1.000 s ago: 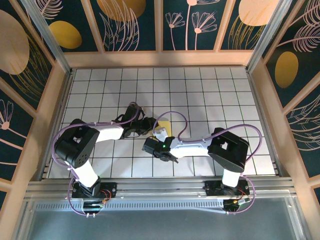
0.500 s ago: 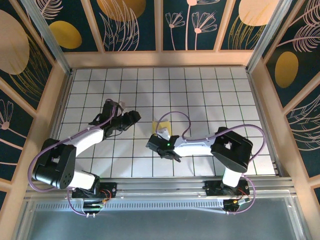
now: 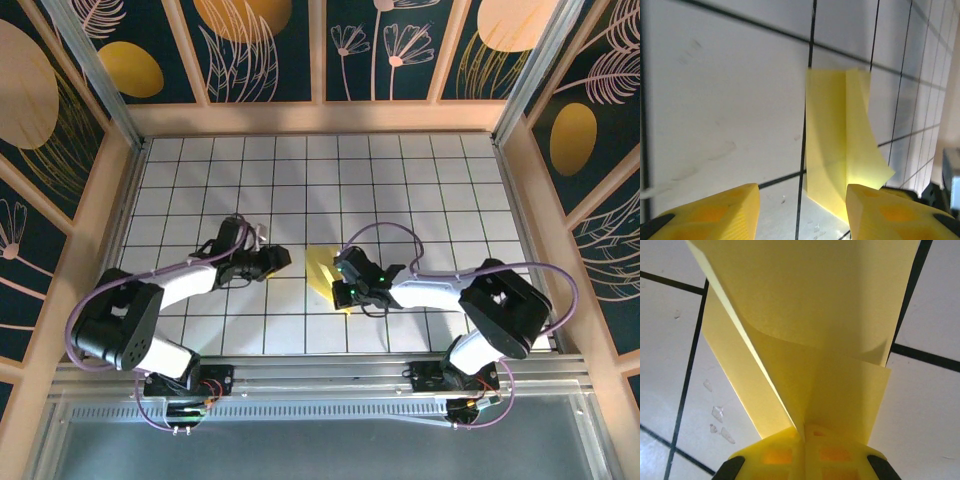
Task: Fold a paper plane with a square sheet of paper (fold left side to right side)
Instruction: Fourth fold the wing at the center of the table.
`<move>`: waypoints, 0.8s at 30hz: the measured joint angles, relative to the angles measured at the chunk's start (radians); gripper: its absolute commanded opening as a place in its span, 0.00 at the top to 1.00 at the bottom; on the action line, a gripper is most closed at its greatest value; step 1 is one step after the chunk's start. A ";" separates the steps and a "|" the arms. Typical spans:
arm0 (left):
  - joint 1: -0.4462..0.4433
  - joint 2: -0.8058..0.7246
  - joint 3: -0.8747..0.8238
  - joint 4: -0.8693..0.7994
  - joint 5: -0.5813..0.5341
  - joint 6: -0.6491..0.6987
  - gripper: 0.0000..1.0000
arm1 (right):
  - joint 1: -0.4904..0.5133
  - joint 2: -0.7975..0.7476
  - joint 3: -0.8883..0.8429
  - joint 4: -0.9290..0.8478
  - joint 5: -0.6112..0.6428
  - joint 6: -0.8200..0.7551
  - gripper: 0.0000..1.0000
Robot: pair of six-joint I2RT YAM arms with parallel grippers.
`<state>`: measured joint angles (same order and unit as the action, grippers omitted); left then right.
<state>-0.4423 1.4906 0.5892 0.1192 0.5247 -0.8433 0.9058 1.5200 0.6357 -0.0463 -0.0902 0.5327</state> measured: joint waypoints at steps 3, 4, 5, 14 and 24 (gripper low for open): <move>-0.054 0.046 0.015 0.016 0.010 -0.016 0.52 | -0.048 -0.024 -0.050 0.053 -0.097 0.001 1.00; -0.066 0.057 0.021 0.021 0.011 -0.021 0.52 | -0.063 -0.030 -0.065 0.068 -0.124 0.001 1.00; -0.078 0.070 0.029 0.028 0.014 -0.029 0.52 | -0.077 -0.037 -0.079 0.083 -0.152 0.002 1.00; -0.176 0.170 0.142 0.064 0.013 -0.072 0.54 | -0.155 -0.047 -0.125 0.126 -0.291 0.002 1.00; -0.233 0.259 0.213 0.063 -0.013 -0.082 0.56 | -0.173 -0.045 -0.128 0.127 -0.320 0.000 1.00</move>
<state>-0.6758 1.7493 0.8024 0.1822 0.5121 -0.9257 0.7330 1.4746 0.5079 0.0807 -0.4103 0.5327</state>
